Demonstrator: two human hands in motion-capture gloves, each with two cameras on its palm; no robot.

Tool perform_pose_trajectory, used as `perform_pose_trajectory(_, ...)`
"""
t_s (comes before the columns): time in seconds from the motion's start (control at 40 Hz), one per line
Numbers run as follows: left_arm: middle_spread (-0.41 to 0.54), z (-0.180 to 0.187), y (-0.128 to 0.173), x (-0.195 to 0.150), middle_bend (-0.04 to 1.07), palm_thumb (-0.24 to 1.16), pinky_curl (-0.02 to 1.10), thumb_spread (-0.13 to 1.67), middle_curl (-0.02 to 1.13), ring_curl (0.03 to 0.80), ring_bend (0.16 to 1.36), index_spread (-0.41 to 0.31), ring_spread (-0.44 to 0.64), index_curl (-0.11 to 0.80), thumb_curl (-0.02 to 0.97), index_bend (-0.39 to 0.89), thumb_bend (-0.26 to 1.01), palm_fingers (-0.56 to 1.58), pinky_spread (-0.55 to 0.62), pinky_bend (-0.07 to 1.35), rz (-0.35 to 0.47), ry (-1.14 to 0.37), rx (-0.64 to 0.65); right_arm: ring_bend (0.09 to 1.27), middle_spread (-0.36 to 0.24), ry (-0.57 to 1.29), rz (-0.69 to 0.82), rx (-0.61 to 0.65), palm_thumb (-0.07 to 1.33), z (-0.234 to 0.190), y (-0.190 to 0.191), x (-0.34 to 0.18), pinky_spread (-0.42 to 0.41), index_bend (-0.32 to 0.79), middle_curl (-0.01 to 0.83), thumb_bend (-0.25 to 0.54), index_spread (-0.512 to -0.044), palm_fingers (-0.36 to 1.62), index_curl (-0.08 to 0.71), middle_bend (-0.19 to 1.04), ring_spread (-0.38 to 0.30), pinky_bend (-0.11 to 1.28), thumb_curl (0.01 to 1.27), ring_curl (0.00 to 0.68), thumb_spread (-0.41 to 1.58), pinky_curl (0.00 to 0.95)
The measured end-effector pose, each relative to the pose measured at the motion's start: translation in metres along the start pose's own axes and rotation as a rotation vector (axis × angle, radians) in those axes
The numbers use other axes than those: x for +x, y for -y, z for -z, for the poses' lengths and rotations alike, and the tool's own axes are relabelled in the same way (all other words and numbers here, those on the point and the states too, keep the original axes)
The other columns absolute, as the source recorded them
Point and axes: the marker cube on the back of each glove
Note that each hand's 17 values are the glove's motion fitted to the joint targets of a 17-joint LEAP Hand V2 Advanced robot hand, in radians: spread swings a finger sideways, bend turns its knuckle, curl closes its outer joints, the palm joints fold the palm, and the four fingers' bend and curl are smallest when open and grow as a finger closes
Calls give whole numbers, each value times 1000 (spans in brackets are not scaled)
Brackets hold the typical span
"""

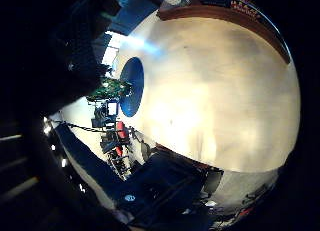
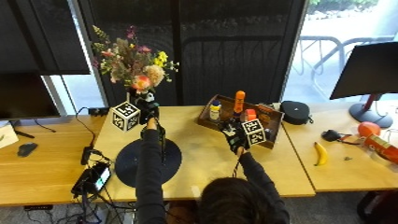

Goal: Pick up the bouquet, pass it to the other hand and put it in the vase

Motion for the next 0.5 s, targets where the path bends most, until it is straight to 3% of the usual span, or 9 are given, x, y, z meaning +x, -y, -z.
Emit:
perform_pose_trajectory(0.05,-343,-2,-5,-18,822,853,519,690,623,507,922,-336,-362,717,603,213,-38,1304,-425,753,23,30,-112,229,-236,54,-51,-52,527,1,2,6,232,215,291,-21,-354,550,413,48,-54,235,325,373,1095,351)
perform_pose_trajectory(0.13,-333,-1,-16,-73,776,746,502,727,615,495,889,-311,-346,704,568,139,-90,1104,-402,706,80,137,-442,249,-228,18,-20,-16,530,6,3,13,234,232,275,-19,-352,536,422,69,-51,247,324,379,1101,356)
perform_pose_trajectory(0.18,-268,9,-22,-121,760,629,481,780,644,504,794,-210,-256,657,525,-6,-115,321,-244,513,116,234,-671,259,-225,26,-25,-32,531,8,1,18,234,239,265,-20,-348,530,424,80,-50,250,322,379,1103,355)
perform_pose_trajectory(0.2,-201,16,-25,-147,723,602,538,791,674,553,773,-153,-170,641,512,-55,-107,-81,-125,536,133,282,-762,260,-222,30,-32,-42,536,9,-1,20,234,245,262,-19,-348,532,426,88,-50,250,323,378,1099,355)
perform_pose_trajectory(0.23,-99,26,-27,-172,574,589,579,802,661,582,770,-117,-62,633,503,-22,-92,-381,-28,601,148,324,-835,263,-221,10,-24,-31,534,11,-3,22,234,248,258,-21,-347,529,426,92,-49,249,321,378,1100,355)
perform_pose_trajectory(0.25,-62,38,-29,-193,534,578,549,811,645,549,747,-89,-12,600,495,-13,-81,-361,24,578,160,357,-891,232,-235,-36,4,7,531,14,-4,25,233,218,288,-22,-345,577,417,216,-49,219,321,368,1101,346)
perform_pose_trajectory(0.28,6,50,-32,-210,423,578,516,821,589,500,707,-64,48,571,490,3,-67,-402,78,575,169,378,-930,225,-237,-93,44,61,531,17,-4,29,233,213,291,-22,-346,583,414,208,-48,211,320,363,1101,342)
perform_pose_trajectory(0.38,159,95,-41,-231,245,598,402,850,438,371,635,16,211,458,473,-5,-35,-324,240,511,163,381,-982,205,-218,-214,120,203,547,31,3,50,233,203,302,-18,-343,601,414,194,-43,189,320,357,1104,338)
perform_pose_trajectory(0.5,258,117,-28,-220,174,572,359,874,362,324,616,59,333,367,448,5,-46,-250,363,481,89,376,-919,189,-206,-42,46,65,555,29,-11,54,231,204,313,-18,-340,615,417,184,-40,174,320,351,1110,328)
